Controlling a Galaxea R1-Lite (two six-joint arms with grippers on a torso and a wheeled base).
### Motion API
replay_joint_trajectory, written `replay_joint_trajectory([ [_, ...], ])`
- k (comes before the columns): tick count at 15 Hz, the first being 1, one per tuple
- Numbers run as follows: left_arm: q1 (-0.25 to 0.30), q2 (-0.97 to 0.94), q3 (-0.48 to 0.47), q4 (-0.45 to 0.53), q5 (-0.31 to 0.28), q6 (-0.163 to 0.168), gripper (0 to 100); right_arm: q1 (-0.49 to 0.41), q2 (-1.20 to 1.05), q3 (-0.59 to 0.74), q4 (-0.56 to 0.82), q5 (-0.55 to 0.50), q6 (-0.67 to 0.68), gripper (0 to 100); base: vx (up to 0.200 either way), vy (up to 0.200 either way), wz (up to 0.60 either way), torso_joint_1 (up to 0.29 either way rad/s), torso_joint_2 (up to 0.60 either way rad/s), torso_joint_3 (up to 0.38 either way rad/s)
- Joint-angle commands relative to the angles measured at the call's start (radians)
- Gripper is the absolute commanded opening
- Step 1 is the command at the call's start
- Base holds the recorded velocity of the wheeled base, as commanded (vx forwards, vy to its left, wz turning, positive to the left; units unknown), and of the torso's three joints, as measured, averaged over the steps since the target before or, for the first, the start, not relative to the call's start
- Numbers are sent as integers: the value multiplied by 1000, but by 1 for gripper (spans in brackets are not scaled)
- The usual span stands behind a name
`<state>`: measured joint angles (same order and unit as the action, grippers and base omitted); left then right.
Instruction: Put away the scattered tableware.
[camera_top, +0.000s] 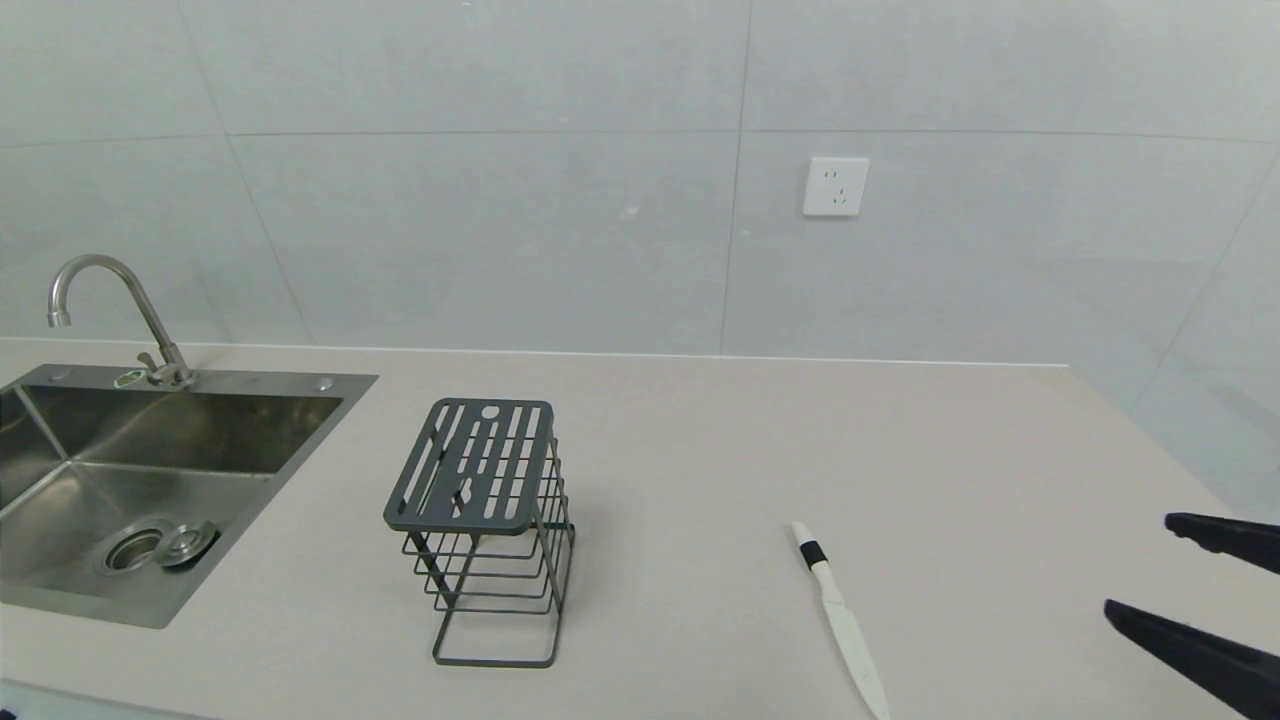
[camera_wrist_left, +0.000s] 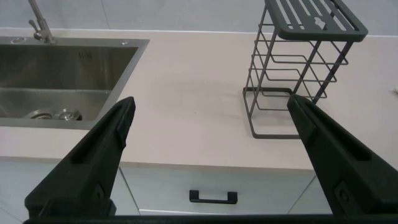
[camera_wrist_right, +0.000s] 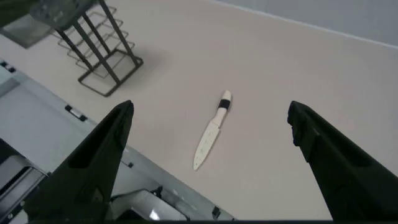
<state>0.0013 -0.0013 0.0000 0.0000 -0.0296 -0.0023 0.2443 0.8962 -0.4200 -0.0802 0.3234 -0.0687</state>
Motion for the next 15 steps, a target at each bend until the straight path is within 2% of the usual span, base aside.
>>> replay_joint_trajectory([
  [1, 0, 1, 0, 0, 0, -1, 100, 53, 162, -5, -1, -3, -45, 100, 0, 0, 0, 0, 0, 0],
  [4, 0, 1, 0, 0, 2, -1, 100, 159, 314, -29, -1, -58, -37, 100, 0, 0, 0, 0, 0, 0],
  [7, 0, 1, 0, 0, 2, -1, 100, 188, 418, -52, -3, -70, -34, 100, 0, 0, 0, 0, 0, 0],
  [9, 0, 1, 0, 0, 0, 1, 100, 219, 483, -83, -1, -116, -25, 100, 0, 0, 0, 0, 0, 0],
  [12, -1, 1, 0, 0, 0, -1, 100, 296, 645, -187, -3, -132, 297, 100, 0, 0, 0, 0, 0, 0],
  [13, 0, 1, 0, 0, 0, -1, 100, 305, 665, -197, -3, -144, 322, 100, 0, 0, 0, 0, 0, 0],
  [15, -1, 1, 0, 0, 0, -1, 100, 354, 698, -186, 0, -238, 325, 100, 0, 0, 0, 0, 0, 0],
])
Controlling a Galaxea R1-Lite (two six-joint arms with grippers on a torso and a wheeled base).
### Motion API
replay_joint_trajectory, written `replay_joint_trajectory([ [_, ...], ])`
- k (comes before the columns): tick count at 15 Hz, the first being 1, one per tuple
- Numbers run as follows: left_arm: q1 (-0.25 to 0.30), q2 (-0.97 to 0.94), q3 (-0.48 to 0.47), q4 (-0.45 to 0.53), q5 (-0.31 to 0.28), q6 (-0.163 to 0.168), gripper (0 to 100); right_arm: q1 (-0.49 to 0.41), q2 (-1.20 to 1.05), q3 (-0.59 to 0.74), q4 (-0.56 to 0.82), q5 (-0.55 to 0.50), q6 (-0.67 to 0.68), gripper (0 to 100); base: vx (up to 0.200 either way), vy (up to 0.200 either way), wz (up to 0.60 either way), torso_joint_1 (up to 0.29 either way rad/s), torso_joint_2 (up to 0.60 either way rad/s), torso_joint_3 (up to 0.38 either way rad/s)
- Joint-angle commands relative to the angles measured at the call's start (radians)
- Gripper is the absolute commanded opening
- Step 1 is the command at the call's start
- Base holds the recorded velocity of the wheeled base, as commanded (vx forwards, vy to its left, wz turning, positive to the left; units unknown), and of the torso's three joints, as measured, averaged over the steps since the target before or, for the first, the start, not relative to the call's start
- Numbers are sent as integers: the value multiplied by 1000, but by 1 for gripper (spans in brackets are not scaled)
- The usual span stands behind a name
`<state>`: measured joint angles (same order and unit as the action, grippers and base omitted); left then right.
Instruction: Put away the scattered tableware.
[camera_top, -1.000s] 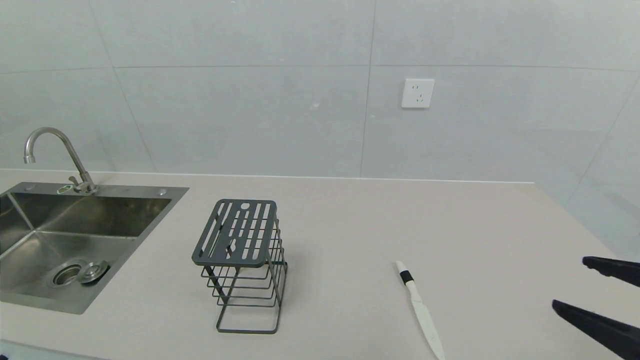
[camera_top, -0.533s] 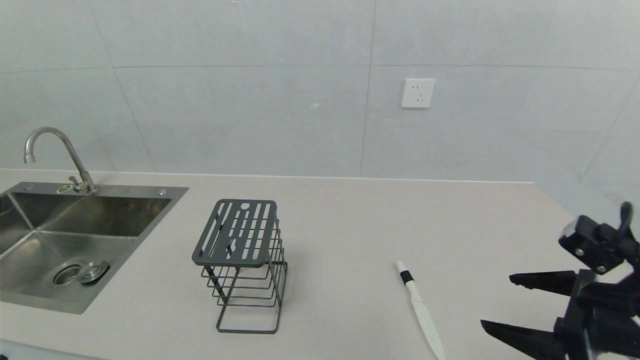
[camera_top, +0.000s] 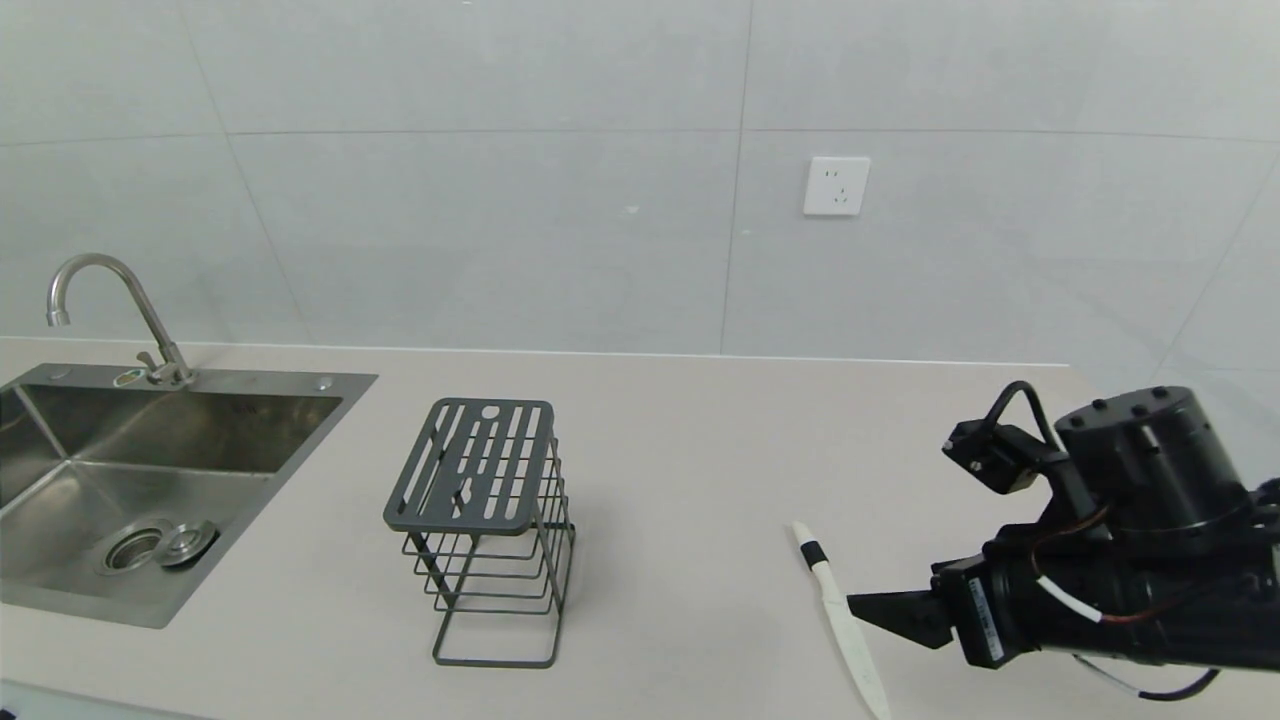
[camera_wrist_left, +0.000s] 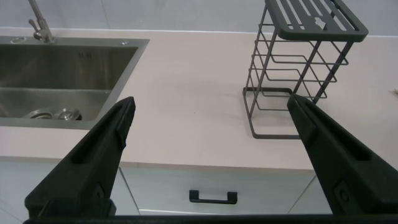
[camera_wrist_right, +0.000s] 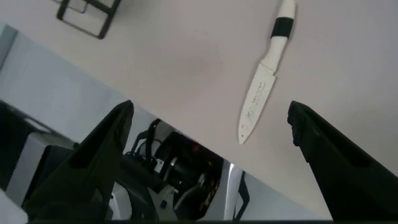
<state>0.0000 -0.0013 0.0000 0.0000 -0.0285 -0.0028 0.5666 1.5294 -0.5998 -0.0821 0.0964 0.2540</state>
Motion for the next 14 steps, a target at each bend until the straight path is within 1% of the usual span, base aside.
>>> replay_joint_trajectory([
  [1, 0, 1, 0, 0, -1, 0, 100, 52, 68, -2, 1, -18, 2, 100, 0, 0, 0, 0, 0, 0],
  [5, 0, 1, 0, 0, 1, 0, 100, 58, 155, 25, -4, -135, 1, 100, 0, 0, 0, 0, 0, 0],
  [6, 0, 1, 0, 0, 1, 0, 100, 58, 204, 41, -44, -156, 2, 100, 0, 0, 0, 0, 0, 0],
  [8, 0, 1, 0, 0, 1, 0, 100, 49, 295, 44, -166, -201, 8, 100, 0, 0, 0, 0, 0, 0],
  [10, 0, 1, 0, 0, 2, 0, 100, 59, 337, 63, -194, -205, 4, 100, 0, 0, 0, 0, 0, 0],
  [12, 2, 1, 0, 0, 2, 0, 100, 53, 396, 43, -222, -210, 5, 100, 0, 0, 0, 0, 0, 0],
  [14, 0, 1, 0, 0, 2, 0, 100, 44, 440, 37, -272, -262, 7, 100, 0, 0, 0, 0, 0, 0],
])
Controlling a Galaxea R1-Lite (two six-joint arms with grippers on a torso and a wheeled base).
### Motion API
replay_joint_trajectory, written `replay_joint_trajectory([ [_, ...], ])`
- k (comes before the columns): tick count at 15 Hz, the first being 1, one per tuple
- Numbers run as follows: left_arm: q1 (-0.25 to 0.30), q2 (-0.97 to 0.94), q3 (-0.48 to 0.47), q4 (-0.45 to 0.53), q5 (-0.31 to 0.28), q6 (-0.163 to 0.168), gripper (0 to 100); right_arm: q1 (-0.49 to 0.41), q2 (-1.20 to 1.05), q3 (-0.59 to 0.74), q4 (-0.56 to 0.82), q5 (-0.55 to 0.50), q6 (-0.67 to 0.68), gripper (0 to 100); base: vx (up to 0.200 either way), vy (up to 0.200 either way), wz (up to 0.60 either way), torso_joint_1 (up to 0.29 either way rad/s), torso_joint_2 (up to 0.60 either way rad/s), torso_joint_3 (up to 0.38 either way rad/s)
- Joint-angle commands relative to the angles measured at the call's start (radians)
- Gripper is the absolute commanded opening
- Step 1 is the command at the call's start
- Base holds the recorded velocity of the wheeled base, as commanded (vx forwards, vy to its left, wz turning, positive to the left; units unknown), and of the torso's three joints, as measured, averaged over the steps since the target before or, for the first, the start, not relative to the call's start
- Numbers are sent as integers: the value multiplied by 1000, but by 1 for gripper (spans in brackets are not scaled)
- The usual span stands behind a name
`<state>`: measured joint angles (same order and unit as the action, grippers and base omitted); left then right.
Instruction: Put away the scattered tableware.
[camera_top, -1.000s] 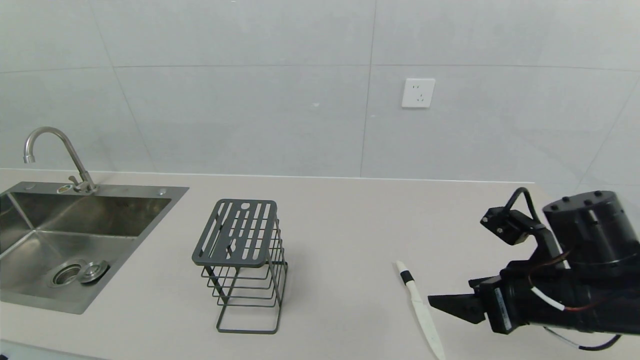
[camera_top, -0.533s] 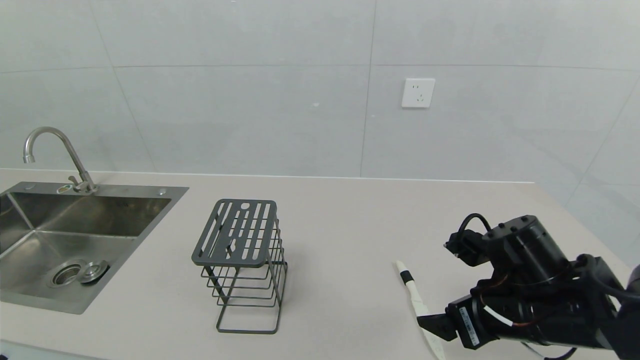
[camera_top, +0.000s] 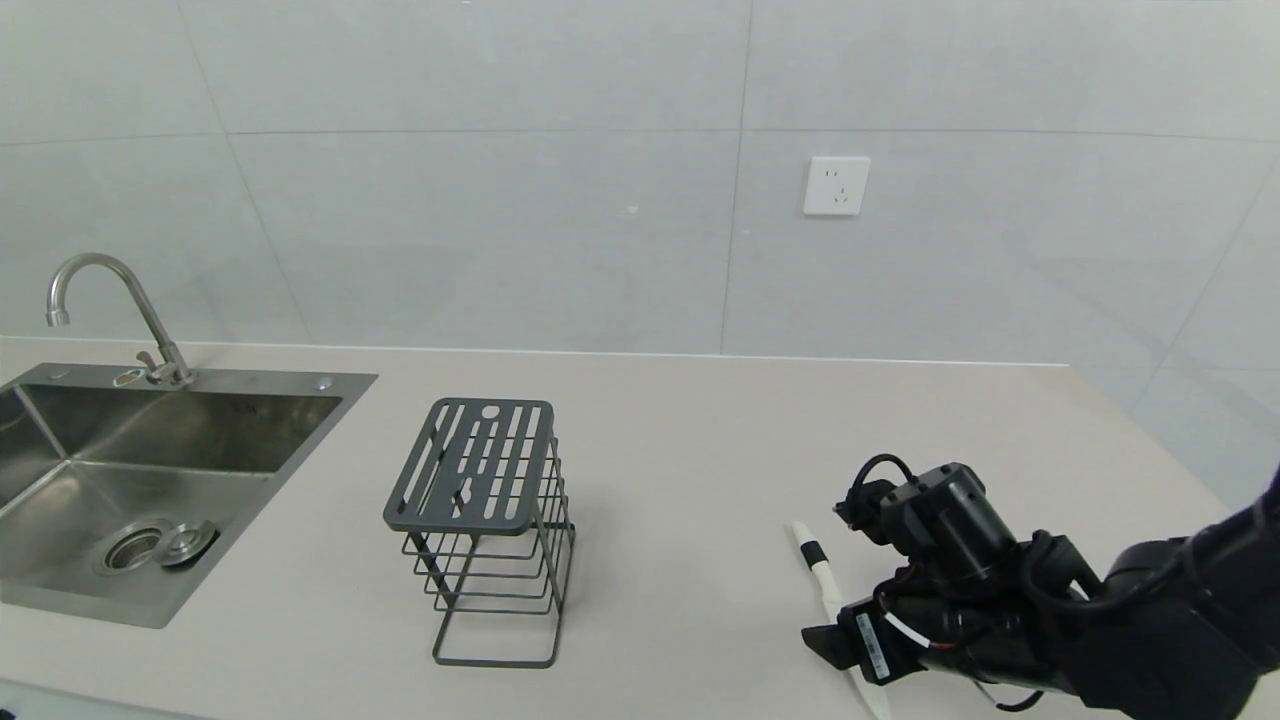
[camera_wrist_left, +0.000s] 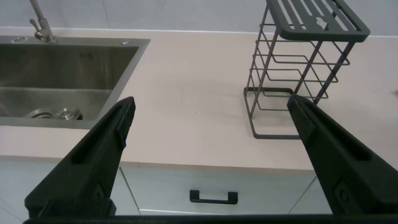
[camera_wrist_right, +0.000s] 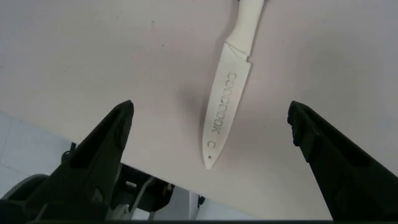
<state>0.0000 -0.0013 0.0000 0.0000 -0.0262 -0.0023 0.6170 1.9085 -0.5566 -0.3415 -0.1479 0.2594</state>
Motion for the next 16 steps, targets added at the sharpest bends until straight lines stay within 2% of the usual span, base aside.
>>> replay_joint_trajectory([
  [1, 0, 1, 0, 0, 0, -1, 100, -8, 83, -5, -33, -32, 3, 100, 0, 0, 0, 0, 0, 0],
  [16, 0, 1, 0, 0, 0, -4, 100, -31, 205, -45, -131, -56, 1, 100, 0, 0, 0, 0, 0, 0],
])
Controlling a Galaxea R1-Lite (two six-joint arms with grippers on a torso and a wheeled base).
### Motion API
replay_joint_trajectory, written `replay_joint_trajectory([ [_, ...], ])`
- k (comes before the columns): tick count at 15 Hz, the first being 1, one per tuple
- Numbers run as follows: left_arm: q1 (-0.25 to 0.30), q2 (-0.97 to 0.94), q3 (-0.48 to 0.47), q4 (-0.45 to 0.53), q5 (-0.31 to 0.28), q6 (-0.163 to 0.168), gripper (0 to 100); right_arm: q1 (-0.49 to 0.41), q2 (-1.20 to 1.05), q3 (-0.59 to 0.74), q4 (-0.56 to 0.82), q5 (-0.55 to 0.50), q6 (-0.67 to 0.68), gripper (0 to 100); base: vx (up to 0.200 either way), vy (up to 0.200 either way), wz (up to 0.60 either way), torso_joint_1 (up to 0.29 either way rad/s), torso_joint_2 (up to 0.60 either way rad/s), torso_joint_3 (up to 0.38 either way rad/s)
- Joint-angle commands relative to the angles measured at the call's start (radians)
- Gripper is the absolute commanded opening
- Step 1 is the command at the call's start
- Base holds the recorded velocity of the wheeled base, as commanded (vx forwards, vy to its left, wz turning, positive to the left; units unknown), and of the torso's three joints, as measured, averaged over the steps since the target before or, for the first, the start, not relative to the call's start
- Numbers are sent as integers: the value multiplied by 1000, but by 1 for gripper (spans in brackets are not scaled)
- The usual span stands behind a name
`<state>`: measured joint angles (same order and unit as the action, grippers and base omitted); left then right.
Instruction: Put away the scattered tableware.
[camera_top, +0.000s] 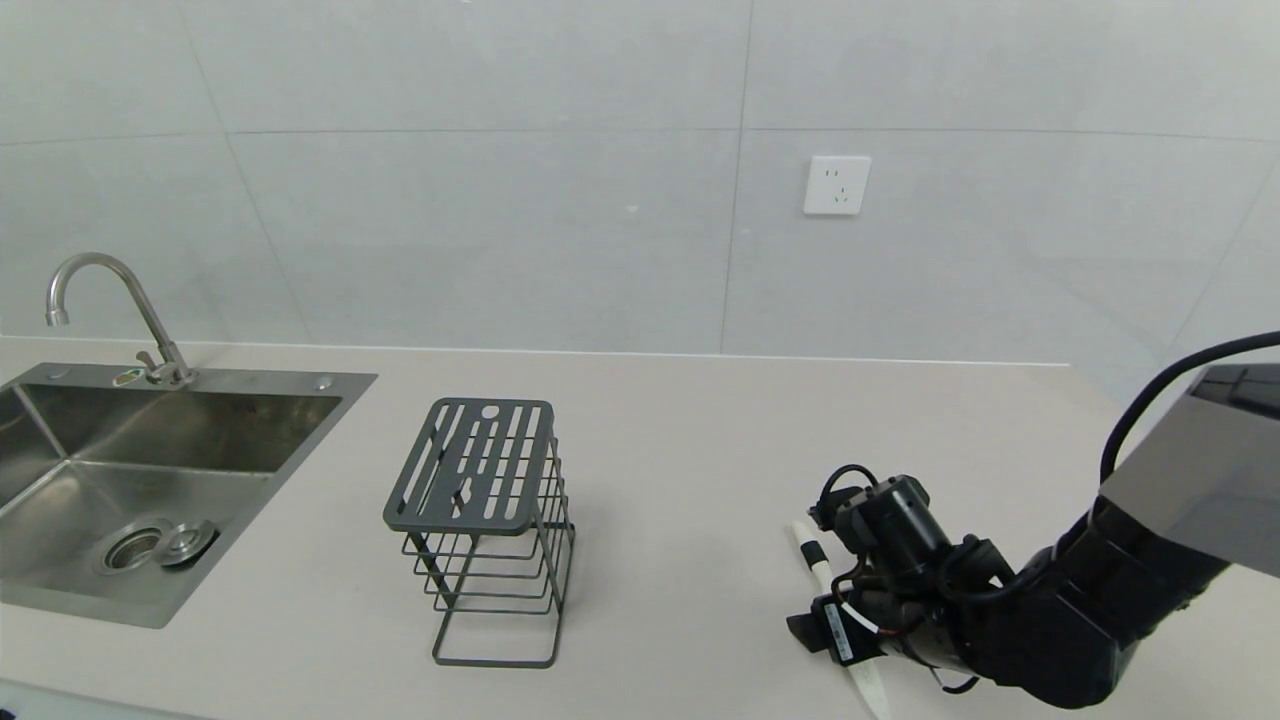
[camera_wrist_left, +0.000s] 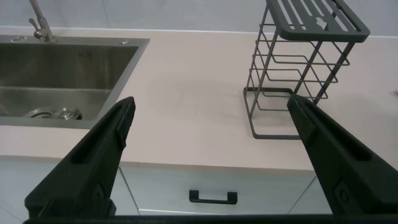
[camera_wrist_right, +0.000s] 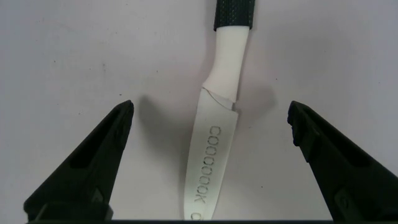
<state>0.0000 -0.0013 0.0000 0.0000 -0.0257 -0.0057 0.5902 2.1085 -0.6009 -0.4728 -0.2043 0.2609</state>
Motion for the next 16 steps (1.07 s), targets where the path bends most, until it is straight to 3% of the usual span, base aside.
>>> replay_joint_trajectory([
  [1, 0, 1, 0, 0, 0, 0, 100, -6, 11, 0, -1, 0, 0, 100, 0, 0, 0, 0, 0, 0],
  [5, 0, 1, 0, 0, 0, 0, 100, 0, 25, -13, -3, -1, -2, 100, 0, 0, 0, 0, 0, 0],
  [6, 0, 1, 0, 0, 0, 0, 100, 0, 34, -13, -3, -1, -2, 0, 0, 0, 0, 0, 0, 0],
  [12, 0, 1, 0, 0, 1, 0, 100, 0, 64, 1, -1, 0, -6, 0, 0, 0, 0, 0, 0, 0],
  [16, 0, 1, 0, 0, 0, 0, 100, -9, -67, -31, -3, 2, -8, 0, 0, 0, 0, 0, 0, 0],
])
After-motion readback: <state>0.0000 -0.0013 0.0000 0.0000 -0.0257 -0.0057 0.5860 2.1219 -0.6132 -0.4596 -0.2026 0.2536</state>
